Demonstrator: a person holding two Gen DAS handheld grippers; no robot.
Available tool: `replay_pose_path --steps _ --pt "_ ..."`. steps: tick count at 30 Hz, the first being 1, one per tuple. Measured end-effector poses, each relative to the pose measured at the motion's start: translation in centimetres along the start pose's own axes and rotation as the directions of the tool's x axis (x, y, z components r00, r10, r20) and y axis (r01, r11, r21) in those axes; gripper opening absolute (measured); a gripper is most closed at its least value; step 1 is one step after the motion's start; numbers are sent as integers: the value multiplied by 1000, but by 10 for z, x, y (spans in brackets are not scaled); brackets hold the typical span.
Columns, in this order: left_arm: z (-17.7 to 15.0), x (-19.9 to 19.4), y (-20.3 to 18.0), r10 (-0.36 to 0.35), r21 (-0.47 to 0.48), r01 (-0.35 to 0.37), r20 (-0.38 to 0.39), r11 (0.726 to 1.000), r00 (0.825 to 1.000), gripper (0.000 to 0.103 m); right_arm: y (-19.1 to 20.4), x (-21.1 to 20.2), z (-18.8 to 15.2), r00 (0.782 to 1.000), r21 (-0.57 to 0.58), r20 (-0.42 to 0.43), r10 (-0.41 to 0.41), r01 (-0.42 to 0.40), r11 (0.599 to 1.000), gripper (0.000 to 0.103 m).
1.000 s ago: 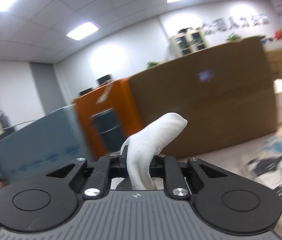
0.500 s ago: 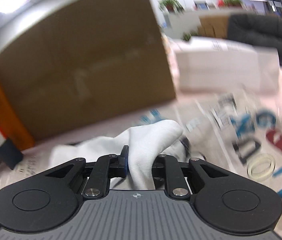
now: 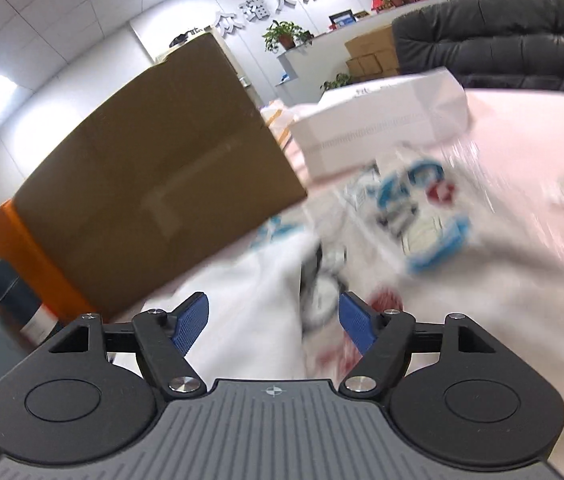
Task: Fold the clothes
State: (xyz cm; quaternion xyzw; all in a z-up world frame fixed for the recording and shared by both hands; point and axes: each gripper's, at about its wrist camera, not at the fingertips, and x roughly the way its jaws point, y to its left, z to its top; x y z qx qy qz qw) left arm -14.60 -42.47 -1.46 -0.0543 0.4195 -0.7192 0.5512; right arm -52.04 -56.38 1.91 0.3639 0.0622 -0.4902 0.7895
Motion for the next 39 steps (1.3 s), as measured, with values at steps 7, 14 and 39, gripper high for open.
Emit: replay_pose_path --steps 7,14,39 --pt "1 -6 0 6 -13 -6 17 1000 1000 59 -2 -17 -42 997 89 -77 -9 16 996 67" --pt "10 -7 18 -2 -91 3 11 996 1000 57 2 -4 -52 996 112 -75 -53 62 992 16" --pt "-13 -30 -45 323 350 -365 174 862 930 85 34 -28 -70 955 -145 32 -295 297 944 34"
